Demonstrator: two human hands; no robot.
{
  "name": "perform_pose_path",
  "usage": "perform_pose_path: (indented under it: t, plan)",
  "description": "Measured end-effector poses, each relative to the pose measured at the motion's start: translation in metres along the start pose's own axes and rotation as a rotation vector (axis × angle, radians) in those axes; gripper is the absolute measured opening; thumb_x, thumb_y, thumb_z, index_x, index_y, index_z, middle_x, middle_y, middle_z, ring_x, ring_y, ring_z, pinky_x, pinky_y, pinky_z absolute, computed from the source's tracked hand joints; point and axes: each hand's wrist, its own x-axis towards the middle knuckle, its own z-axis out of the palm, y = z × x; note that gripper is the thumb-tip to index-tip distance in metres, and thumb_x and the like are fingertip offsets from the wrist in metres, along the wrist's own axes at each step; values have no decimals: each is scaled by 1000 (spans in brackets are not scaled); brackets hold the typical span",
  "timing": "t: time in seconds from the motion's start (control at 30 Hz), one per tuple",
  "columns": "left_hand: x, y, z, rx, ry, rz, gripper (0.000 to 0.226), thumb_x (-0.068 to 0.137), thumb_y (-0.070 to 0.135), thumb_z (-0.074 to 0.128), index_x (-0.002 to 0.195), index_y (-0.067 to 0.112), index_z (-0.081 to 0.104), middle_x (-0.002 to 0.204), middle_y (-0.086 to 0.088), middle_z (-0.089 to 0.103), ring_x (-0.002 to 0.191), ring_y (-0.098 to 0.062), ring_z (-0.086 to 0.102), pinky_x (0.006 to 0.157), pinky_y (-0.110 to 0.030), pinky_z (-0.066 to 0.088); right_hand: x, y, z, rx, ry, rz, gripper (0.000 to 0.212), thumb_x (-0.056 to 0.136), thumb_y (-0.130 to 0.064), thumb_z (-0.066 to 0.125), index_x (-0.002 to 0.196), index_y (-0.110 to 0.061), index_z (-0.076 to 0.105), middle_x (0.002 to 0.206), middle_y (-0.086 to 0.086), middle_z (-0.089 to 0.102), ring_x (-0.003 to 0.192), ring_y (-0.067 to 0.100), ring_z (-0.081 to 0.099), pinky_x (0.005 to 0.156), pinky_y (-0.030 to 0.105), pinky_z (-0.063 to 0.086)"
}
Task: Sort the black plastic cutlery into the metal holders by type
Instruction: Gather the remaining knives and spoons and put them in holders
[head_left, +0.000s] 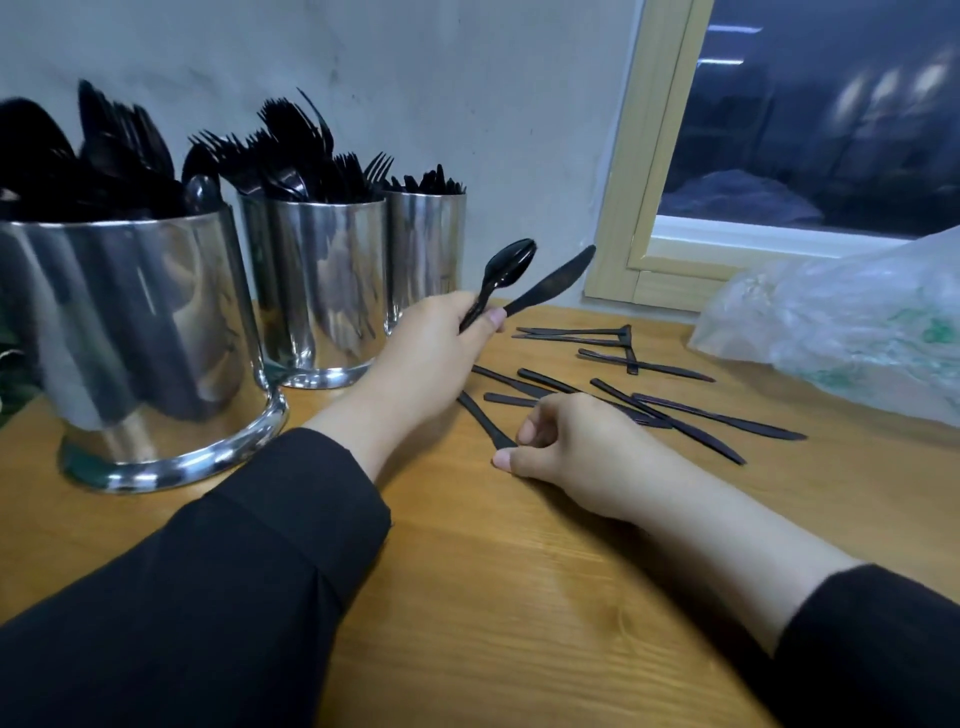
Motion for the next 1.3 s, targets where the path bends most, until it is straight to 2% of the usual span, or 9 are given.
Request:
perform_pose_path:
  t: [0.23,0.4,0.53,0.67,0.83,0.93,1.03,1.1,1.3]
  plan:
    - [-2,2,-2,-58,40,27,20,105,34,48,96,25,64,71,3,64,66,-12,59,63,-28,45,-11,1,-10,57,-48,-80,13,89,-39,69,93,-26,65,89,-5,66,85,12,61,81,34,54]
    - [-1,-1,-5,-7,-26,-4,26,105,35,50,91,24,69,88,7,74,90,-10,64,80,-21,46,-10,29,-32,247,184,-202,10,86,-28,75,81,-24,67,74,-9,68,65,-1,56,60,10,41]
    - [-5,4,1,-110,-231,-13,22,104,31,53,94,19,68,85,3,76,72,-13,69,68,-30,52,-5,51,-53,384,404,-215,11,84,-27,77,80,-21,69,71,-9,67,61,1,53,58,13,39]
    - [-7,5,8,-73,-354,10,31,103,37,54,79,18,62,54,7,59,47,-11,50,53,-25,41,-1,57,-54,463,474,-197,11,84,-23,78,84,-18,69,70,-6,68,56,-5,57,56,9,40]
    - [-6,-1,10,-201,-375,-86,25,102,39,56,93,23,72,63,1,47,50,-14,42,53,-30,37,15,65,-49,479,638,-178,21,87,-36,74,97,-24,60,85,3,68,76,14,63,70,32,48]
    - [-5,0,9,-174,-265,-88,24,103,34,54,96,17,69,62,6,56,45,-10,44,49,-26,40,25,83,-49,208,536,-167,19,87,-43,71,95,-25,65,87,-5,64,76,12,55,69,31,42]
    - [-4,0,9,-148,-217,-69,21,103,33,54,91,19,65,59,9,61,44,-9,44,52,-29,40,27,99,-46,-155,235,-180,31,85,-49,71,108,-29,70,102,-8,61,93,12,55,83,31,44]
    - [-4,1,8,-139,-195,-56,19,103,31,55,87,22,60,59,8,60,43,-8,43,52,-28,39,25,103,-47,-216,146,-172,33,87,-50,68,113,-31,70,108,-8,60,101,14,57,91,35,47]
    - [-6,4,11,-64,-165,-10,19,104,33,52,90,22,60,60,7,62,48,-10,49,53,-24,44,29,106,-43,-313,244,-311,17,93,-36,63,105,-29,74,100,-12,58,99,13,54,89,36,47]
